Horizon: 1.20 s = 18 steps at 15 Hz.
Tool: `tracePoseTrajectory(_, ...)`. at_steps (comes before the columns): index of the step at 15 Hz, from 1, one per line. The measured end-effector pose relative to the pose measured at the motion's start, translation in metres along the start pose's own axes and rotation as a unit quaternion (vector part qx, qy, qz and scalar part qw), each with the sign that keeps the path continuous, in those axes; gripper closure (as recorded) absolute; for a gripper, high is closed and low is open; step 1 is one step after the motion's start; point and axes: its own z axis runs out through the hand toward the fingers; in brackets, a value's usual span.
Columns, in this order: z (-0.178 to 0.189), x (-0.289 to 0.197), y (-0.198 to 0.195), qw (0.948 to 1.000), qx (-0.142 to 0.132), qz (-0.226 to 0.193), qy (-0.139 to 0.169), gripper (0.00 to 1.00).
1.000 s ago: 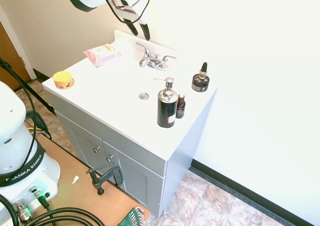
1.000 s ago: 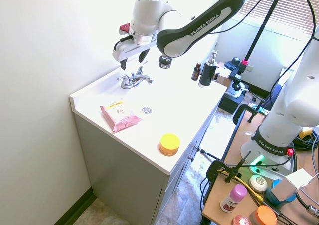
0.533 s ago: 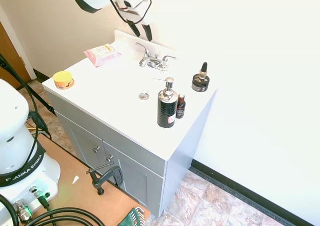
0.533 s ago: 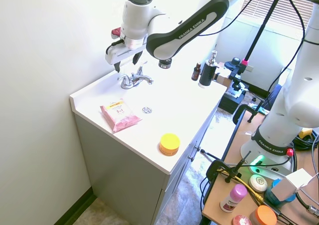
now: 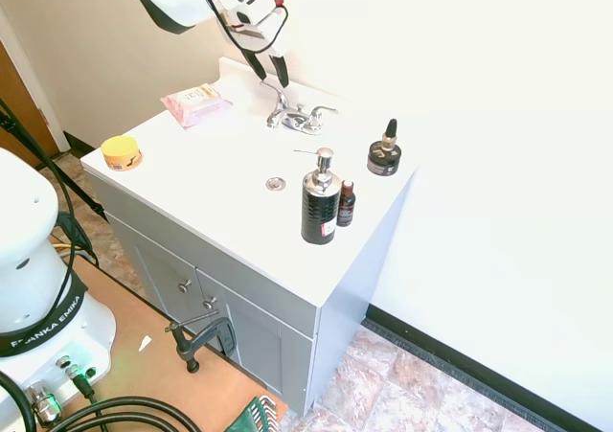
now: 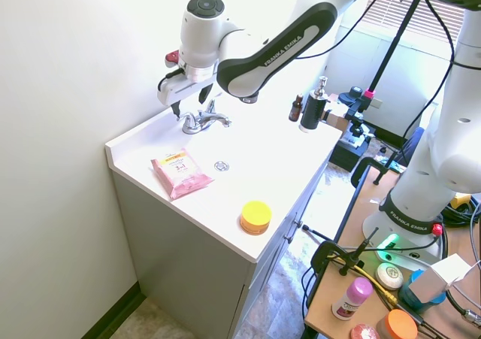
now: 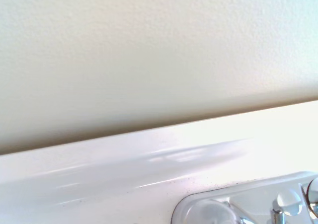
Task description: Turn on the hot water
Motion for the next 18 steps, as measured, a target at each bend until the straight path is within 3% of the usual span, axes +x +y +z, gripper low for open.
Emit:
tracePoseTrajectory(9, 0.018, 0.003, -0.001, 0.9998, -0.019, -0.001, 0.003, 0.00)
tracePoseTrajectory(18, 0.014, 0.010, 0.035, 0.9989, -0.042, -0.013, -0.012, 0.00)
